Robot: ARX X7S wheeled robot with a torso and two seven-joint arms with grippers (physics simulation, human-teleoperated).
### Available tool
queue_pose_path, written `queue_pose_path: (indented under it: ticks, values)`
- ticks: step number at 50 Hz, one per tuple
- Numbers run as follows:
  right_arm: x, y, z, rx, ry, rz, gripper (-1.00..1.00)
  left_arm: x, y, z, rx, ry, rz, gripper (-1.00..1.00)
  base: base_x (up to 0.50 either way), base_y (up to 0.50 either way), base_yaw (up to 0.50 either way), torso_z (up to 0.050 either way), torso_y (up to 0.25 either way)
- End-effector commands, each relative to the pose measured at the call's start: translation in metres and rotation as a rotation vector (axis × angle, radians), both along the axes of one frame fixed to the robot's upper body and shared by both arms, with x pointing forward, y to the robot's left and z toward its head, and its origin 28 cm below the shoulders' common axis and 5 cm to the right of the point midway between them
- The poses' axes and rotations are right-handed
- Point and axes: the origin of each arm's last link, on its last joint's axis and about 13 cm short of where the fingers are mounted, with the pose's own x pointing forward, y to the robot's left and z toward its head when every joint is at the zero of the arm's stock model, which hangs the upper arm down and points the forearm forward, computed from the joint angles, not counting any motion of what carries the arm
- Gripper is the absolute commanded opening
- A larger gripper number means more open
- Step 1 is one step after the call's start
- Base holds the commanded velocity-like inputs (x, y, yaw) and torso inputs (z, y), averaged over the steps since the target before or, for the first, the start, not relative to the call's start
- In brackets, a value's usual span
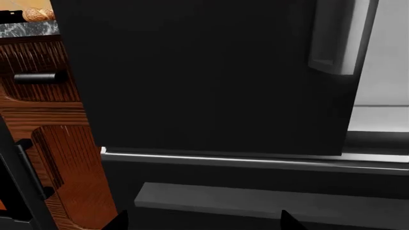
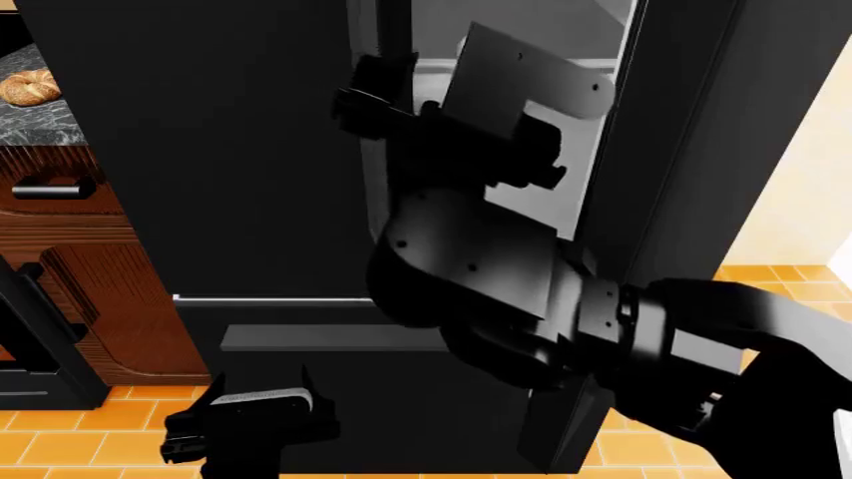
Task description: Open the fridge doors
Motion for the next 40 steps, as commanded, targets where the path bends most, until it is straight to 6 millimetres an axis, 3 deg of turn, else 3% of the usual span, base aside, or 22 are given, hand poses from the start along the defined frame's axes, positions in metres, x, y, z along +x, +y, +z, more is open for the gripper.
queue_pose_path:
  ticks: [1,24,40]
  values:
    - [0.001,-0.002,-0.005,-0.007,0.001,-0.069,1.0,0.001,0.0,-0.001,-0.002,-0.002,0.001,1.0,0.0,0.0,0.0,0.0,0.0]
    - [0.02,-0.032,-0.009,-0.047,0.002,-0.211,1.0,-0.001,0.0,0.001,-0.007,0.0,0.003,1.0,0.0,0.0,0.0,0.0,0.0]
    - [0.023,-0.04,-0.014,-0.059,0.009,-0.255,1.0,-0.001,0.0,0.001,-0.009,-0.001,0.005,1.0,0.0,0.0,0.0,0.0,0.0]
